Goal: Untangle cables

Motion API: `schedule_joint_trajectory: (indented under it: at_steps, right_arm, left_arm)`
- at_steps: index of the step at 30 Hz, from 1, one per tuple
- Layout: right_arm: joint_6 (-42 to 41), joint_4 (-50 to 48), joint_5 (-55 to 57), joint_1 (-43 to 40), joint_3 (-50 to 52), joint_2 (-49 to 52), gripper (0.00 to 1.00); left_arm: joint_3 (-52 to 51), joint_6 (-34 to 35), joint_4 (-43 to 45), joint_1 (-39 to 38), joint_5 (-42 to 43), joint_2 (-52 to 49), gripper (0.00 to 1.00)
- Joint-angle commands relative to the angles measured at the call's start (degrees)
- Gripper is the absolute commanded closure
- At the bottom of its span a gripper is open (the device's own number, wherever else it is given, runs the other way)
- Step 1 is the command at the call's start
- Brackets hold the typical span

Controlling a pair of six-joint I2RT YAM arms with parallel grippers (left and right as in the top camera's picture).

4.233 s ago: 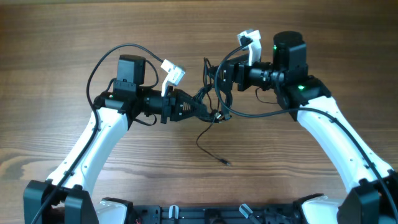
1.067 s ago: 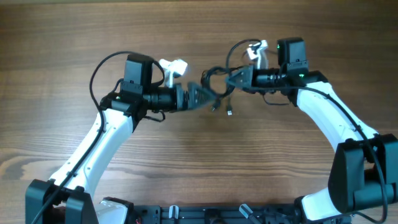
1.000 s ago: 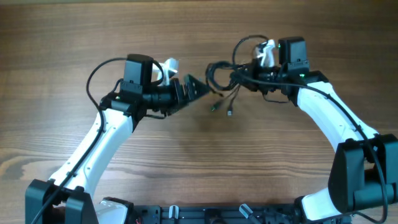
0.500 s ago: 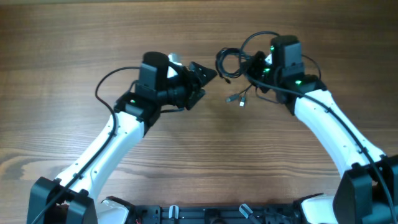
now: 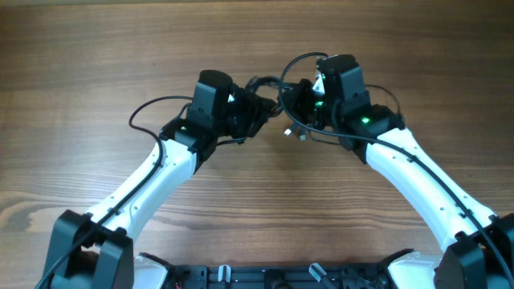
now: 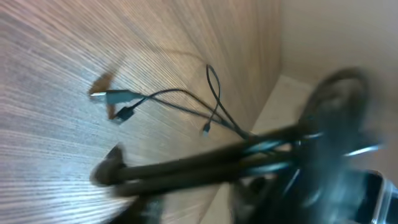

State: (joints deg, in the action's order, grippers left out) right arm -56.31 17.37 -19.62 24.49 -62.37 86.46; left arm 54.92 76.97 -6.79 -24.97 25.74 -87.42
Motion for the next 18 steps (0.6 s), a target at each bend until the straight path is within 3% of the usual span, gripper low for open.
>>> schedule_joint_trajectory:
  at_steps: [1,3,6,8,9,11,12,13,16,18]
  right_arm:
    - [4.7,-0.04,-2.91,-0.17,0.04,-1.6,0.96]
    - [10.58,0.85,-2.78,-1.18,0.02,-1.64,0.96]
    - [18.23,5.79,-3.56,-4.68,0.02,-2.14,0.94]
    - [25.05,8.81,-6.71,-7.5,0.02,-2.99,0.85]
    - [30.53,10.91,-9.86,-9.64,0.02,-3.8,0.68]
    - [39.65,14.49,-15.13,-13.68,0.02,-5.33,0.49]
    - [43.47,15.67,-17.33,-15.45,0.02,-5.92,0.3]
    - [48.35,16.7,-20.13,-17.44,0.02,-6.51,0.19]
    - [57.27,17.42,-28.41,-21.51,0.02,-6.91,0.0]
    - [62.77,16.55,-32.85,-22.16,0.02,-6.29,0.01]
  left_arm:
    - [0.39,-0.24,-1.18,0.15,-2.16,-0.79,0.96]
    - [0.39,-2.21,-1.64,1.01,-2.19,-0.79,0.96]
    - [0.39,-10.38,-1.66,2.86,-0.83,-0.76,0.96]
    - [0.39,-15.56,-2.25,3.93,0.55,-0.76,0.96]
    - [0.39,-19.37,-3.56,4.87,1.03,-0.76,0.96]
    - [0.39,-25.88,-5.62,6.19,2.16,-0.76,0.96]
    - [0.39,-30.51,-5.95,6.56,3.82,-0.76,0.96]
    - [0.39,-35.85,-6.19,6.69,6.12,-0.76,0.96]
    - [0.39,-47.63,-6.29,6.12,11.56,-0.76,0.96]
    - [0.39,-56.78,-5.6,4.7,15.56,-0.76,0.96]
